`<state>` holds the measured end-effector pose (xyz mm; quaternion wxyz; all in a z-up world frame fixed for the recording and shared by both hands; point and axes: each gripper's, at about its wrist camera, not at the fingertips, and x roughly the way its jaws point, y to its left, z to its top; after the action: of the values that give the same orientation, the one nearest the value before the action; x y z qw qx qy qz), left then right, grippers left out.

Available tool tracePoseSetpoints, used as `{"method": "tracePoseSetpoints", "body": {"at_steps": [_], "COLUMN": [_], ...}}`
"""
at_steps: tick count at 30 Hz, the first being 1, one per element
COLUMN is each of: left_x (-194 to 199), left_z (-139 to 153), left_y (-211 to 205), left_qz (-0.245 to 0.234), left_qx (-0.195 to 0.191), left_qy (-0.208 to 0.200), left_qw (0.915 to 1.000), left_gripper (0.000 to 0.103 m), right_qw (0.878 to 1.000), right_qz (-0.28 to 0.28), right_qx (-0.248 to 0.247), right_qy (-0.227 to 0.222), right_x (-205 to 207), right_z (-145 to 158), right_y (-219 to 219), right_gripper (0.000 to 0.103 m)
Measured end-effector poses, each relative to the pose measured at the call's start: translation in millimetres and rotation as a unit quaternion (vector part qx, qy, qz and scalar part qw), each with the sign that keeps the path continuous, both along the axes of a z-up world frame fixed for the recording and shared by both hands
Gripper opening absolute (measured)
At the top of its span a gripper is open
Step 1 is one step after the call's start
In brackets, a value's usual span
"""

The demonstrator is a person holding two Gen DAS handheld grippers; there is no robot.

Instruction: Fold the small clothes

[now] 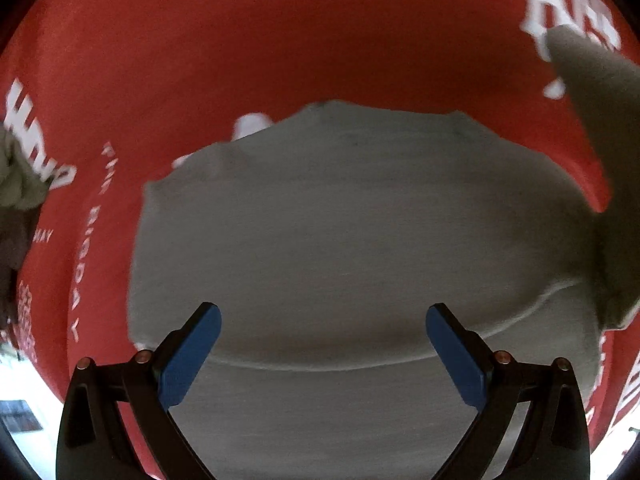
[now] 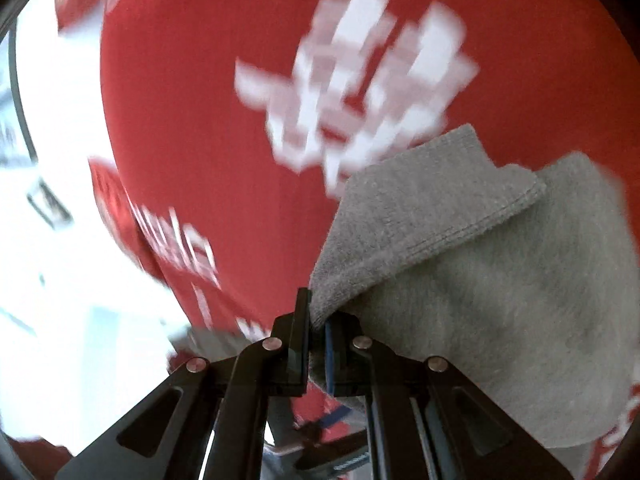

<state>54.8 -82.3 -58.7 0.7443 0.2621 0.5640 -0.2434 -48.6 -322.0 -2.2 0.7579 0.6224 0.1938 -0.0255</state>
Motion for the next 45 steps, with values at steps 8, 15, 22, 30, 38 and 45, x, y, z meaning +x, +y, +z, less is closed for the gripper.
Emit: {"method": "tracePoseSetpoints", "body": {"at_steps": [8, 15, 22, 30, 38, 45], "left_x": [34.6, 42.1, 44.4, 57.5, 68.6, 66.4], "left_z": [-10.1, -13.2, -4.7, -11.1, -1.2, 11.7], "left_y": [64.1, 99.2, 123.8, 163.3, 169.3, 118.2], "left_qz": [0.046, 0.072, 0.087, 0.124, 0.135, 0.082], "left_qx": [0.01, 0.007, -0.005, 0.01, 0.0, -0.034], "left_qy": [0.0, 0.015, 0.014, 0.011, 0.006, 0.0], "left_qw": [0.9989, 0.9973, 0.9961, 0.9922, 0.9908, 0.9961], "left_gripper": [0.103, 0.103, 0.103, 0.103, 0.103, 0.103], "right_qw": [0.973, 0.974, 0.959, 0.817, 0.784, 0.933], "right_qz": [0.147, 0.093, 0.107, 0.33, 0.38, 0.133], "right_qx": [-0.078, -0.043, -0.152, -0.403, -0.422, -0.153], "right_qy": [0.158, 0.201, 0.212, 0.249, 0.249, 0.297], "right_x": [95.2, 95.8, 134.7, 183.8, 164.9, 21.5], "right_z": [-59.6, -73.6, -39.2, -43.3, -37.7, -38.2], "right_y": [90.7, 84.4, 90.7, 214.8, 248.3, 114.2], "right_gripper": [0.01, 0.052, 0.008, 0.012, 0.051, 0.052]}}
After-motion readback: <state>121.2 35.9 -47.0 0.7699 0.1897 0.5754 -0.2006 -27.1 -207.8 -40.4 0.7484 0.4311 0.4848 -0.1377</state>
